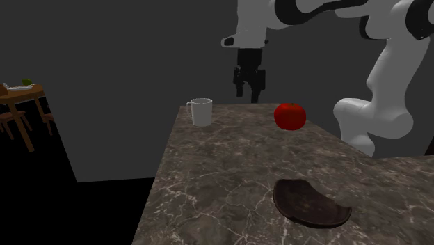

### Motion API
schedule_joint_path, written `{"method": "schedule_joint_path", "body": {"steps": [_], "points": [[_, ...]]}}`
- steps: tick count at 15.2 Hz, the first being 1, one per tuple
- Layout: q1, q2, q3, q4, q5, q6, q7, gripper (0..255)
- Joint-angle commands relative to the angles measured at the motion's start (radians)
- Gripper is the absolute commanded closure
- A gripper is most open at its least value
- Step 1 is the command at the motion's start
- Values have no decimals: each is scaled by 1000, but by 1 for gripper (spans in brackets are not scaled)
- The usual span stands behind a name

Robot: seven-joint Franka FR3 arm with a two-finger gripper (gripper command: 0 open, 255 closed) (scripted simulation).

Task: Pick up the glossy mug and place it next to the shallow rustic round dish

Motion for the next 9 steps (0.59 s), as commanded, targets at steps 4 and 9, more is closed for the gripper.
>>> {"method": "schedule_joint_path", "body": {"steps": [4,9], "points": [[-22,176,-43,158,-8,25,-87,0],[-48,362,-70,356,3,22,-162,0]]}}
